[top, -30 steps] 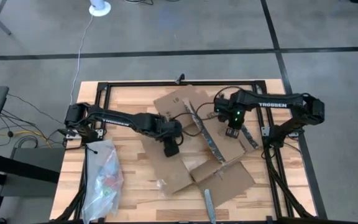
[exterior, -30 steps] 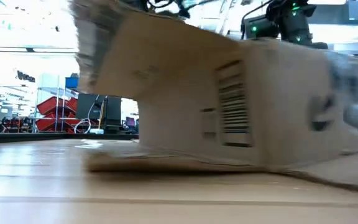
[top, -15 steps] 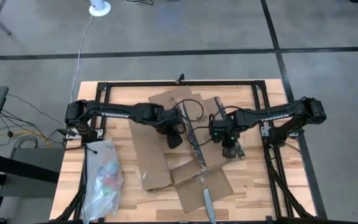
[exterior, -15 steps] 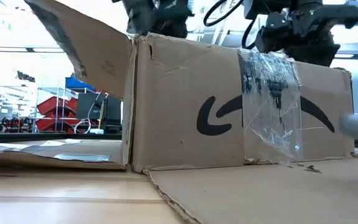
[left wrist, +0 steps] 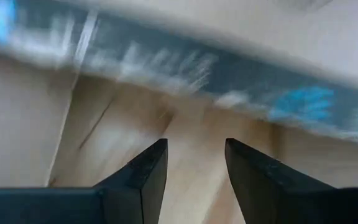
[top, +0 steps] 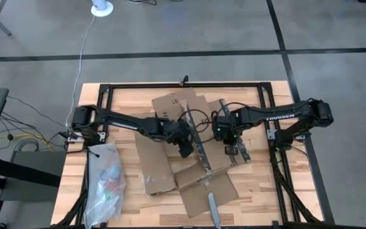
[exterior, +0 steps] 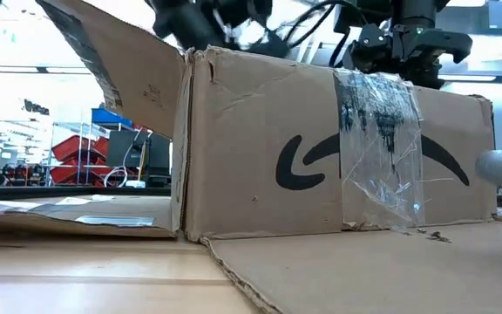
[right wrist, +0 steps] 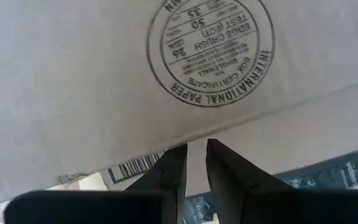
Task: Unpack boxes
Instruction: Break down the box until it is fully flat
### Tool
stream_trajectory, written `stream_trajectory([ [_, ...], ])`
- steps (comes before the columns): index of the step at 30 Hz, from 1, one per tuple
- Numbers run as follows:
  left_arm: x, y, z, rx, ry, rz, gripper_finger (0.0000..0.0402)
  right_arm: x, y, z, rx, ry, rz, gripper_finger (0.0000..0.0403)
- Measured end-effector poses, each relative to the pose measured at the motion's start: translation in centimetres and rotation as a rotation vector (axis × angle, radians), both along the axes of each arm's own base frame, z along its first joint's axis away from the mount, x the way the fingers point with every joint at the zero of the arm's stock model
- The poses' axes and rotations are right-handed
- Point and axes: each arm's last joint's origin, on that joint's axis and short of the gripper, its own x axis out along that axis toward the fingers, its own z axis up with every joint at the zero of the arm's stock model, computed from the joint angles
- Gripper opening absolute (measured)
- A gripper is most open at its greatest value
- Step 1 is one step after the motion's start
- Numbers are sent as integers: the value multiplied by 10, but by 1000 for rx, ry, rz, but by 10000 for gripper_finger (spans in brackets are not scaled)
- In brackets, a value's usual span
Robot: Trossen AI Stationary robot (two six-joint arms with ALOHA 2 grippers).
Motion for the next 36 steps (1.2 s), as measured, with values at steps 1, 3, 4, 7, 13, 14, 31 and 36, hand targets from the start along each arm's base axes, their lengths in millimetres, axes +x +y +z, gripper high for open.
stream_trajectory([
  [1, 5, 0, -6, -12, -2, -7, 148, 0, 1, 0, 0, -3, 6, 48],
  [3, 13, -2, -16, -31, 11, -23, 148, 1, 4, 0, 0, -6, 17, 48],
  [4, 17, -3, -20, -35, 15, -29, 148, 1, 5, 0, 0, -11, 21, 48],
  [7, 32, -5, -28, -33, -26, -38, 148, 2, 8, 0, -1, -24, 33, 48],
  [13, 57, -9, 24, 38, -225, -117, 148, 0, 12, -3, 6, -9, 43, 48],
  [14, 59, -8, 36, 51, -243, -120, 148, 2, 13, -6, 11, -40, 29, 48],
  [31, 65, -7, 79, 202, -217, -220, 148, -28, 18, 23, -80, -437, -48, 48],
  [36, 66, -4, 80, 217, -236, -234, 148, -41, 16, -2, -78, -477, -105, 48],
])
